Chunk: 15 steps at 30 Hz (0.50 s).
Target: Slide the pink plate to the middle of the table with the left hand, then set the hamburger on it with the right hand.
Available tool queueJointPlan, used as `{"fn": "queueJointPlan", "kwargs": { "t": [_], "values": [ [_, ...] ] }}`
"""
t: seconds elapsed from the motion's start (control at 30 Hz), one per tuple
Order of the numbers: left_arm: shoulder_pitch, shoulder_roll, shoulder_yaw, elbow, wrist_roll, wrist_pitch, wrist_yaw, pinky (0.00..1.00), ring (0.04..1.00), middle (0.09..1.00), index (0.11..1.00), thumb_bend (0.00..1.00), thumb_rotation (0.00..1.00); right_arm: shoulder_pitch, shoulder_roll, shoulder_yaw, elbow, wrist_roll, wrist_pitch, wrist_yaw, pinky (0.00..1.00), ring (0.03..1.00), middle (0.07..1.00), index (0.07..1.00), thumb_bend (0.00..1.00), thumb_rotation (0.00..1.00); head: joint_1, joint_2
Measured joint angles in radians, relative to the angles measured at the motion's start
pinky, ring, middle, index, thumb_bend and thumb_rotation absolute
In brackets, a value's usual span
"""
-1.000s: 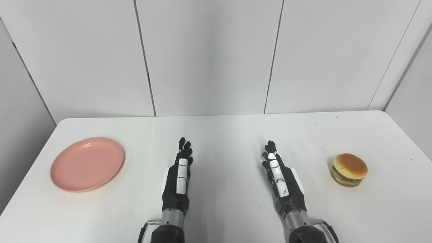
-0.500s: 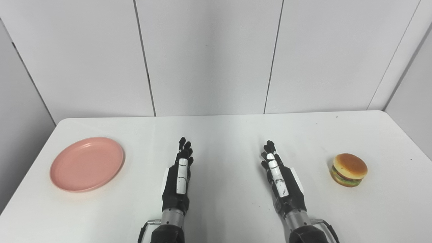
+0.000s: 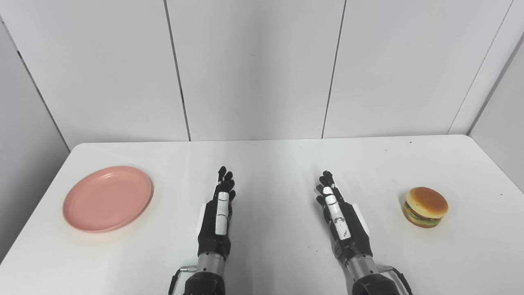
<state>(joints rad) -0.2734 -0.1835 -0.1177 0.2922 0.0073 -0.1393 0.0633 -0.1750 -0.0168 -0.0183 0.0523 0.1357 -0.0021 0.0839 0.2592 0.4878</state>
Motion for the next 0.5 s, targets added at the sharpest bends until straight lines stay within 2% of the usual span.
{"fn": "queueJointPlan", "kwargs": {
  "t": [0.07,0.13,0.23,0.3,0.43,0.5],
  "values": [
    [-0.004,0.001,-0.003,-0.003,0.035,-0.007,0.015,1.0,1.0,1.0,0.994,0.7,1.0,0.0,-0.001,-0.015,0.004,0.017,-0.002,0.004,1.0,1.0,1.0,1.0,0.57,0.92,0.037,-0.011],
    [-0.011,0.001,0.003,0.0,0.061,-0.035,0.041,1.0,1.0,1.0,0.997,0.7,1.0,-0.002,-0.002,-0.027,0.006,0.022,-0.006,0.003,1.0,1.0,1.0,1.0,0.58,0.93,0.101,-0.037],
    [-0.013,0.013,0.031,-0.012,0.066,-0.034,0.044,1.0,1.0,1.0,0.997,0.74,1.0,-0.003,-0.008,-0.03,0.007,0.02,-0.008,0.002,1.0,1.0,1.0,1.0,0.58,0.94,0.135,-0.049],
    [-0.007,0.035,0.048,-0.058,0.067,0.015,0.044,1.0,1.0,1.0,1.0,0.75,1.0,-0.005,-0.012,-0.032,0.007,0.018,-0.009,0.0,1.0,1.0,1.0,1.0,0.57,0.95,0.158,-0.058],
    [-0.011,0.091,0.122,-0.159,0.017,0.102,0.038,1.0,1.0,1.0,1.0,0.8,1.0,-0.003,-0.027,-0.034,0.001,0.014,-0.009,0.0,1.0,1.0,1.0,1.0,0.55,0.97,0.201,-0.069],
    [-0.017,0.125,0.152,-0.215,0.001,0.144,0.036,1.0,1.0,0.989,0.991,0.78,1.0,0.001,-0.032,-0.034,-0.005,0.015,-0.009,0.001,1.0,1.0,1.0,1.0,0.53,0.96,0.233,-0.075]
  ]
}}
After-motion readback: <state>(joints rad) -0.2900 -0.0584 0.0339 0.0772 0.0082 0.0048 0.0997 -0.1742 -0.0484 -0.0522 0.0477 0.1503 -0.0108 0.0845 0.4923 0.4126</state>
